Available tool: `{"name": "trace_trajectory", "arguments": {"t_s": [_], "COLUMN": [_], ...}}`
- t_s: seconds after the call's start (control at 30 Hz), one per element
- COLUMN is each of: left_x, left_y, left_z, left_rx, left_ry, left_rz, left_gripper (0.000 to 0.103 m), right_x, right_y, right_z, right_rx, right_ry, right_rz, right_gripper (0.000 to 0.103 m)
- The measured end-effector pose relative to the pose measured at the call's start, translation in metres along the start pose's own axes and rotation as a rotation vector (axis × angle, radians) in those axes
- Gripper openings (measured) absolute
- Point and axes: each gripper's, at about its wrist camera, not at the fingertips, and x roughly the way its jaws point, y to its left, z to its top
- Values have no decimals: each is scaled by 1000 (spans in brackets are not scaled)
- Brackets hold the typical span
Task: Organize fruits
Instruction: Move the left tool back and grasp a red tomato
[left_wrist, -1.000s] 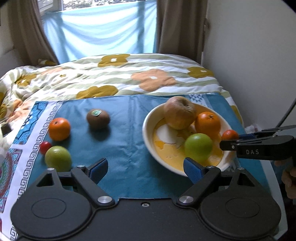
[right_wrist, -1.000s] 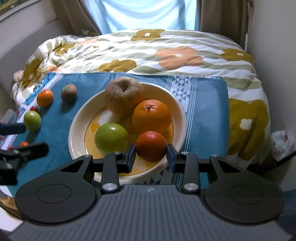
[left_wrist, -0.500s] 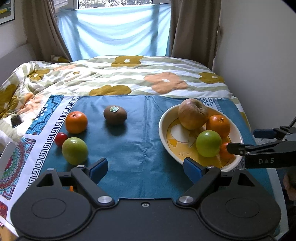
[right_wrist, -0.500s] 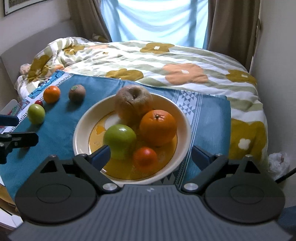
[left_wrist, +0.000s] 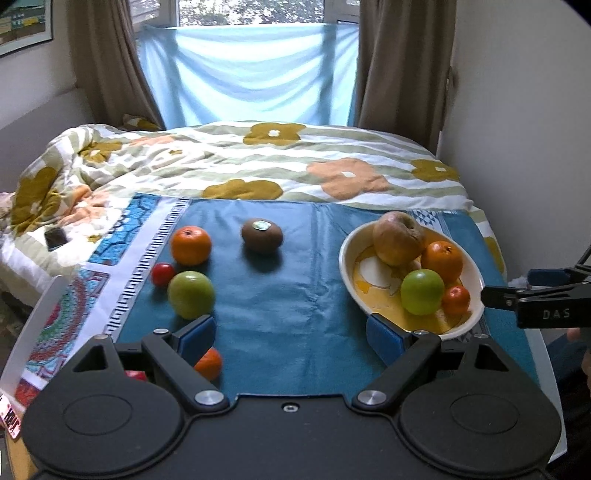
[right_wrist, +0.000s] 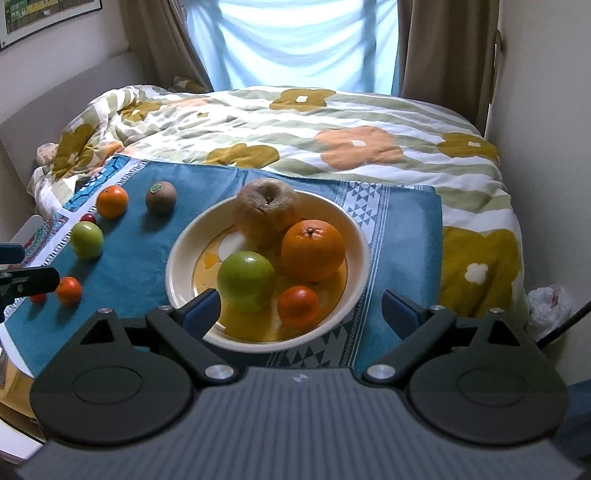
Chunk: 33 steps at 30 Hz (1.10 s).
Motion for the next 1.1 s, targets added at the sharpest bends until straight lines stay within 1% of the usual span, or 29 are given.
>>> {"name": "trace_trajectory", "arguments": {"t_s": [0.23,0.37,0.47,0.67,0.8,0.97,1.1], "left_x": [-20,-28,-32,-27,-18,-1,17], "left_y": [26,48,67,112,138,163,176], "left_z": [-1,-2,-3,-10,-16,-23,-29], "left_rx": [-14,-20,-21,-19,6,65,130], "left_ry": [-24,-35,-34,-8,25,65,105], "left_rz": [41,45,39,13,-11,-48,-109], "left_gripper": [92,92,92,92,92,92,91], "right_x": [-17,-26,-33,-37,-32,-14,6], "right_y": [15,30,47,87,118,157,184], "right_z": [6,9,10,13,10,6,0], "right_rx": [5,22,31,76,149,179,191], "right_ry": [-11,-10,-34,-33,-35,-5,26], "right_rz": [8,4,-19,-19,15,21,16], "right_gripper": [103,103,103,103,103,103,103]}}
